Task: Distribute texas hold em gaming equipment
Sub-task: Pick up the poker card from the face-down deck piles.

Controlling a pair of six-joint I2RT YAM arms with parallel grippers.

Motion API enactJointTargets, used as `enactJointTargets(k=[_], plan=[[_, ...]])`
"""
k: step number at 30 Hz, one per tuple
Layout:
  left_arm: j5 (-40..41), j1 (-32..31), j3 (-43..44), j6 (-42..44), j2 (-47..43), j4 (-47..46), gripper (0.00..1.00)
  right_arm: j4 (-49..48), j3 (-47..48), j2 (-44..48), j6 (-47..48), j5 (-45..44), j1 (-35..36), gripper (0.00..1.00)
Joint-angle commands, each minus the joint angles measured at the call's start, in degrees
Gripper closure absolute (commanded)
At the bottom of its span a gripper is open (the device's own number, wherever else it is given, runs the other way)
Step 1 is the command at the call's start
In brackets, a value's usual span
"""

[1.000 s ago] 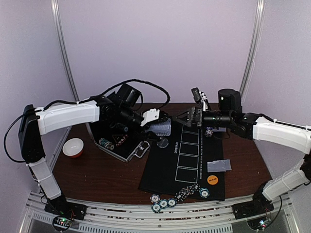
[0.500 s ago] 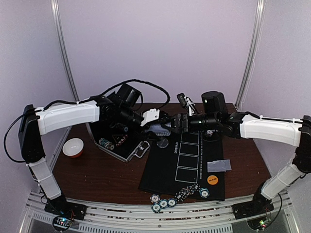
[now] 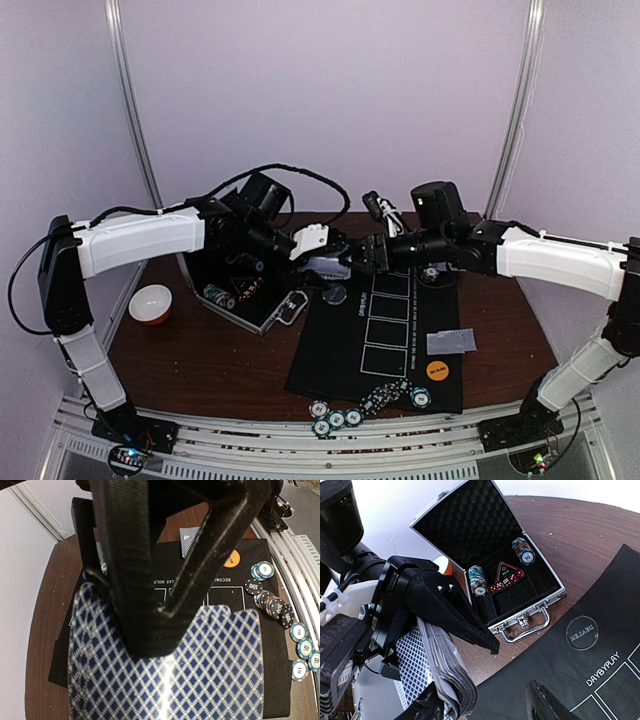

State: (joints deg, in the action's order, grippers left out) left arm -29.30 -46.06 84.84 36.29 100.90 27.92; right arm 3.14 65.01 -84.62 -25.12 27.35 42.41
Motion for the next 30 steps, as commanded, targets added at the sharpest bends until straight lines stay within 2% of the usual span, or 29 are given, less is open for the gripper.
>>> enactJointTargets(k=[1,9,14,20,24,30], plan=[[-0.2,0.3,0.2,-0.3,-1.2,-2.5,0.44,5.4,2.5,1.9,2.1,-2.4,0.3,0.44],[-0.3,0.4,0.4,-0.3,-1.1,-2.5,0.44,10.7,4.8,2.5,4.4,-4.7,0.3,0.46],[-0.4,0.4,0.6,-0.2,-1.0,-2.5,0.43,3.1,3.8,2.3,2.4,3.1,0.3,0.33],[-0.6,0.4,0.8,-0.3,-0.9,-2.5,0.44,-2.8,3.6,-1.8,-0.7,1.5,0.3,0.18],[-0.6,0.4,1.1,-0.2,-1.0,-2.5,0.44,-4.7,2.8,-3.9,-1.9,0.1,0.7,0.16],[-0.2,0.4,1.1,-0.3,-1.1,-2.5,0.44,-0.3,2.8,-4.5,-0.2,-1.5,0.7,0.18]])
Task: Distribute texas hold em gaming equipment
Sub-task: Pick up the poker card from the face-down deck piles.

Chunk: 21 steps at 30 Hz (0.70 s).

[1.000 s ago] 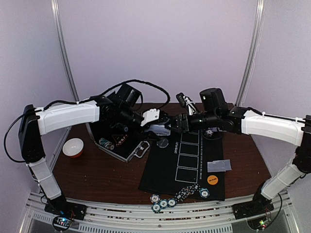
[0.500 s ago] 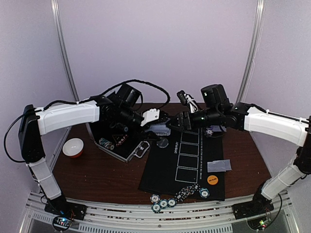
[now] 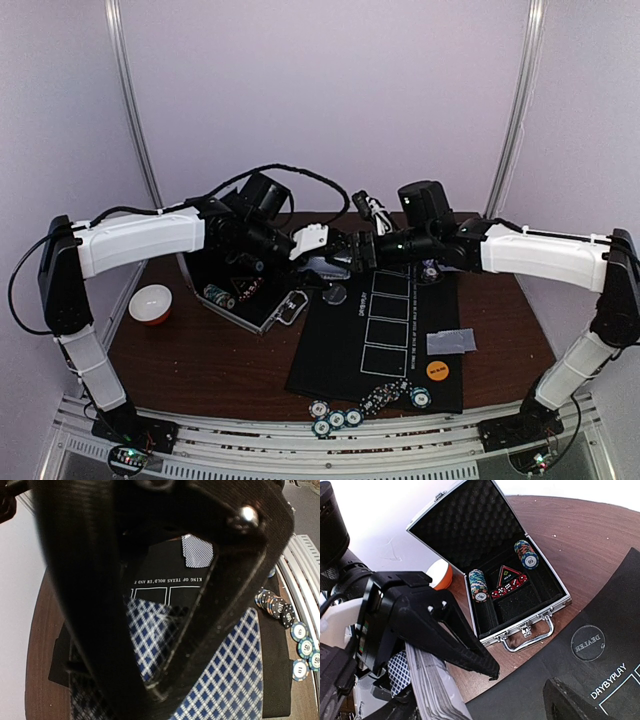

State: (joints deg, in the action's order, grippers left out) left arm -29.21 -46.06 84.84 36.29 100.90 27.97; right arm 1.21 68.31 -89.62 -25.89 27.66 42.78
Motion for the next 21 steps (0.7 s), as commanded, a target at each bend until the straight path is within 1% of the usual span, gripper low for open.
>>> enactJointTargets(k=[1,7,14,17,21], plan=[[-0.3,0.3,1.0,-0.2,-1.1,-2.5,0.44,2.6,-0.5,1.1,1.1,-2.6,0.3,0.19],[0.0,0.4,1.1,-0.2,-1.0,-2.5,0.44,6.4,-0.5,3.3,2.5,-5.7,0.3,0.24],[0.2,0.4,0.8,-0.2,-1.1,-2.5,0.44,9.9,0.5,3.9,3.6,-6.5,0.3,0.35],[0.1,0.4,0.6,-0.2,-1.2,-2.5,0.44,10.2,1.0,4.3,3.6,-5.8,0.3,0.36],[0.0,0.4,0.7,-0.3,-1.1,-2.5,0.44,10.2,2.3,4.5,3.4,-3.7,0.3,0.42]])
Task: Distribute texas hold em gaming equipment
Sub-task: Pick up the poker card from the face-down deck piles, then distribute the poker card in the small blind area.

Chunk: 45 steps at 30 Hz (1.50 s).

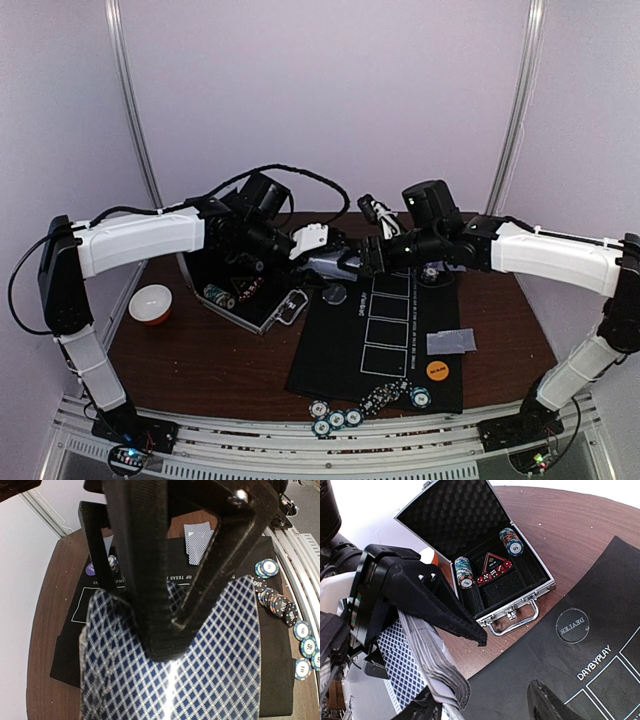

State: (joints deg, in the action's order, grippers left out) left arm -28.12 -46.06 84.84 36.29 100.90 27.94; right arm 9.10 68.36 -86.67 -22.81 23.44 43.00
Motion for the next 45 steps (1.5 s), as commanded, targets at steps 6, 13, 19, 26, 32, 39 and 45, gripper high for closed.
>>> enactJointTargets(k=[6,13,19,26,32,39,45], plan=[[-0.8,0.4,0.5,-0.3,-1.0,-2.5,0.44,1.9,3.5,2.2,-1.0,3.5,0.1,0.52],[-0.3,0.4,0.2,-0.2,-1.0,-2.5,0.44,7.2,5.4,2.4,-1.1,1.3,0.1,0.63],[-0.4,0.4,0.2,-0.2,-1.0,-2.5,0.44,10.9,7.0,3.0,-0.8,-0.3,0.1,0.67],[-0.4,0.4,0.0,-0.3,-1.1,-2.5,0.45,16.0,9.3,3.3,0.6,-1.5,0.1,0.81],[-0.4,0.4,-0.2,-0.2,-1.2,-2.5,0.45,19.7,10.7,4.6,1.5,-1.9,0.1,0.98],[-0.4,0.4,-0.1,-0.2,-1.3,-2.5,0.45,25.3,15.3,5.6,4.0,0.0,0.1,1.00],[-0.5,0.4,0.0,-0.2,-1.3,-2.5,0.45,31.5,19.4,5.5,7.2,0.2,-0.1,1.00]])
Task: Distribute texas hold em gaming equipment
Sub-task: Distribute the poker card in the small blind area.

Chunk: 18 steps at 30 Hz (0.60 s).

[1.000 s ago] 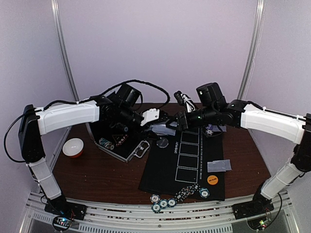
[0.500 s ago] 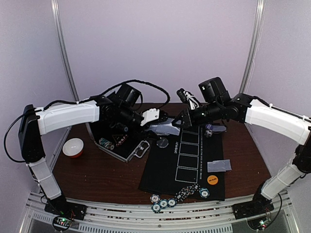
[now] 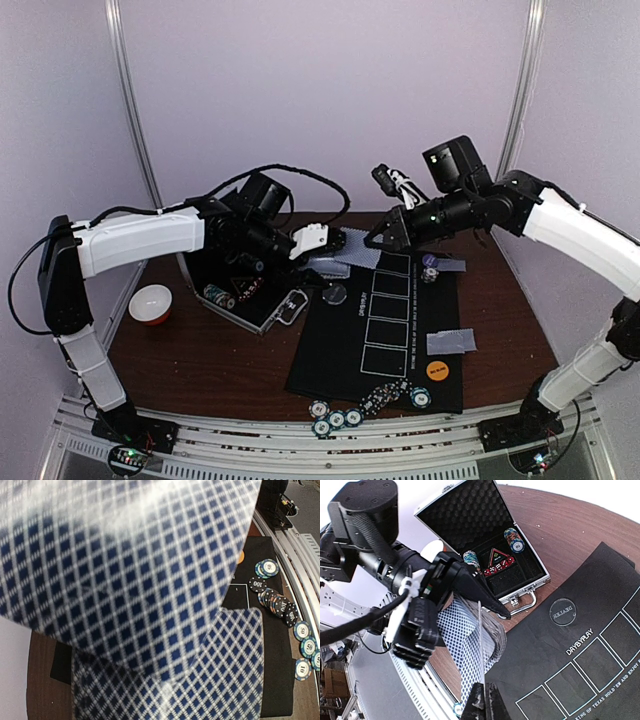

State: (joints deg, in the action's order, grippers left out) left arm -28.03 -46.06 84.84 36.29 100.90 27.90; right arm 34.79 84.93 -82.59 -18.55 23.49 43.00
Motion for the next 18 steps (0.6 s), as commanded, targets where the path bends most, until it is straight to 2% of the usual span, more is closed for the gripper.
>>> enactJointTargets(k=[1,5,7,11,14,18], plan=[[-0.6,0.4,0.0,-0.2,-1.3,-2.4,0.45,6.9,3.4,1.3,3.6,-0.1,-0.3,1.00],[-0.3,0.4,-0.4,-0.2,-1.7,-2.5,0.45,13.9,8.1,1.6,8.1,-4.1,-3.6,1.00],[-0.1,0.4,-0.7,-0.1,-2.0,-2.5,0.45,16.7,9.4,2.4,9.6,-6.1,-7.7,1.00],[-0.1,0.4,-1.1,-0.2,-2.4,-2.5,0.45,20.3,8.5,1.9,13.3,-9.3,-20.3,1.00],[-0.6,0.4,-0.8,-0.5,-2.3,-2.5,0.45,21.2,7.9,-3.6,17.1,-13.1,-26.1,1.00],[-1.1,0.4,-1.0,-0.7,-2.6,-2.4,0.45,22.1,11.9,-13.3,24.3,-14.4,-30.8,1.00]])
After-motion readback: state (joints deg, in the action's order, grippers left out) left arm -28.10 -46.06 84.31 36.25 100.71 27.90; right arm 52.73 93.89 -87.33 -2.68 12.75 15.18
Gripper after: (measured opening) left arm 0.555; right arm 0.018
